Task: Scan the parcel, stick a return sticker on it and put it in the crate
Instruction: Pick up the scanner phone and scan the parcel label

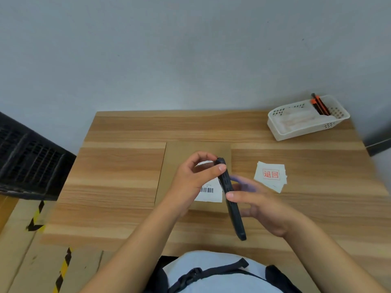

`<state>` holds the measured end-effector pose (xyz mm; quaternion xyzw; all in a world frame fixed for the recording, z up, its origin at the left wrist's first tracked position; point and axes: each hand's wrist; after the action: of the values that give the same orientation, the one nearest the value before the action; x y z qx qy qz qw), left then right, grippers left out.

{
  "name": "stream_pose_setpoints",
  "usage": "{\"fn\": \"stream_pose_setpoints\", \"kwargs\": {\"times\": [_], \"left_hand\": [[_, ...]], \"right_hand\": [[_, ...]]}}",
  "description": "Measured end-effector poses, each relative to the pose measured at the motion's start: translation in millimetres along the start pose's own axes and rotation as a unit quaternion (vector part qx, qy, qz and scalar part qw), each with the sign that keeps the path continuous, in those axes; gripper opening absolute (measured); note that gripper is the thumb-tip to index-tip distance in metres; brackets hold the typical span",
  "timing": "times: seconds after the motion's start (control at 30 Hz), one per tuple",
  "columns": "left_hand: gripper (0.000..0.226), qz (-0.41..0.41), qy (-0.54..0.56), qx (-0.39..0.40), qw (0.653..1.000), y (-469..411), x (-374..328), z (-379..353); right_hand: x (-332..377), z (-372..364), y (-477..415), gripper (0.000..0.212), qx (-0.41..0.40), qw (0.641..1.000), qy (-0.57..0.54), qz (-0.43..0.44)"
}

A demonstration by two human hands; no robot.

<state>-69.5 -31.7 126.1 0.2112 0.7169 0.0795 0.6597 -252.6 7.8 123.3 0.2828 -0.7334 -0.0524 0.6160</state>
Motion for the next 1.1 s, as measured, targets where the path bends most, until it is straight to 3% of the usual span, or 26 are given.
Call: {"fn": "stream_pose_setpoints", "kwargs": {"times": [0.13,0.3,0.37,0.47,0.53,0.63,0.7,0.77,0.9,1.1], "left_hand": [[0.031,-0.059,0.005,0.073,0.996,4.7,-8.3,20.3],[0.055,-0.088,0.003,0.182,0.979,6.4,-27.0,50.8],[0.056,-0.095,-0.028,0.173,0.98,-2.3,-27.7,66.3],[0.04,-0.086,-0.146,0.083,0.982,-26.9,-5.9,92.3],[0.043,-0.095,-0.284,0.059,0.952,-48.0,19.8,112.5],[0.066,-0.073,-0.536,0.116,0.833,-73.5,58.5,133.8],[0.076,-0.029,-0.632,0.151,0.76,-76.8,72.8,136.0],[0.079,-0.025,-0.681,0.173,0.711,-74.4,79.3,133.4],[0.077,-0.033,-0.713,0.172,0.679,-72.7,84.6,129.4],[0.08,-0.028,-0.709,0.181,0.681,-77.9,87.7,127.3]], "right_hand": [[9.0,-15.3,5.3,0.08,-0.027,0.994,0.092,0.045],[20.8,-34.5,10.1,0.092,-0.063,0.983,0.153,0.081],[24.3,-40.0,9.7,0.092,-0.081,0.976,0.185,0.08],[31.9,-45.4,7.4,0.091,-0.097,0.952,0.288,0.038],[38.6,-47.1,4.8,0.087,-0.097,0.924,0.369,-0.01],[44.8,-47.7,-1.7,0.083,-0.098,0.835,0.536,-0.072],[44.6,-48.8,-6.8,0.081,-0.08,0.759,0.636,-0.114],[42.9,-49.9,-11.4,0.073,-0.06,0.72,0.675,-0.152],[38.0,-49.4,-16.0,0.06,-0.048,0.674,0.707,-0.21],[30.2,-56.9,-17.1,0.06,-0.051,0.584,0.758,-0.284]]}}
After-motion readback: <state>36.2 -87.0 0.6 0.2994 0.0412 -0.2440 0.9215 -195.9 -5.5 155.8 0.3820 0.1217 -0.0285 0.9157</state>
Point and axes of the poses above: each hand's wrist, its own y-axis away from the middle knuckle, its own z-axis out of the back of the hand, x = y × z, and after that the axes turned 8 degrees about z, right-handed
